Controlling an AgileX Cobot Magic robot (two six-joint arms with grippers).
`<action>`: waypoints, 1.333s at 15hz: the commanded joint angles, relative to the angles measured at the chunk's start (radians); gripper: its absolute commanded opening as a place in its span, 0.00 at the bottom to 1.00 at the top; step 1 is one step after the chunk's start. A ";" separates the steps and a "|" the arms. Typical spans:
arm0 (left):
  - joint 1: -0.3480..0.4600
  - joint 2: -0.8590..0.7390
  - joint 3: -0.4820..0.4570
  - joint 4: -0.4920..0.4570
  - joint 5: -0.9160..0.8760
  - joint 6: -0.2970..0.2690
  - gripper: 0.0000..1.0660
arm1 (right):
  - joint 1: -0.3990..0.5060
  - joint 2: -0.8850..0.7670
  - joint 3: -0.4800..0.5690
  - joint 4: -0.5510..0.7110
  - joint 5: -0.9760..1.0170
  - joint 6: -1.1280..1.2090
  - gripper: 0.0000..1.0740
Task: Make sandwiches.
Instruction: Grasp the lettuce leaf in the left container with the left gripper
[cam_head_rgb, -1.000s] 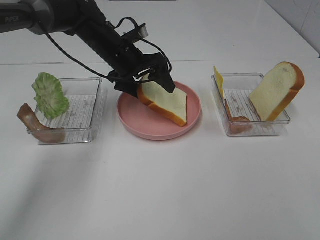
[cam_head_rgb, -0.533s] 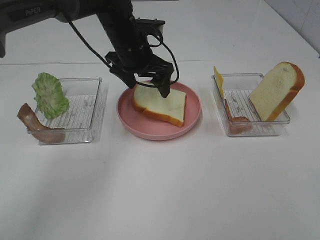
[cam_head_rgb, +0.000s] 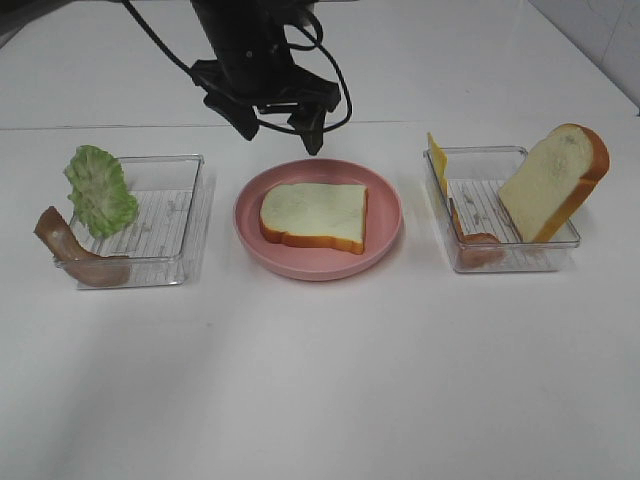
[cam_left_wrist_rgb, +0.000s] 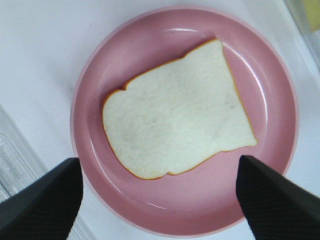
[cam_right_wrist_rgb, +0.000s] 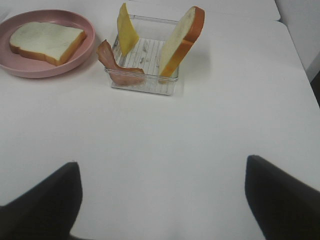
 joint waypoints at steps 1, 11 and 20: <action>0.013 -0.045 -0.009 -0.001 0.051 -0.018 0.72 | -0.005 -0.013 0.002 -0.004 -0.009 0.006 0.73; 0.242 -0.408 0.358 0.054 0.051 -0.084 0.71 | -0.005 -0.013 0.002 -0.003 -0.009 0.006 0.73; 0.400 -0.354 0.462 0.114 -0.038 -0.083 0.70 | -0.005 -0.013 0.002 -0.003 -0.009 0.006 0.73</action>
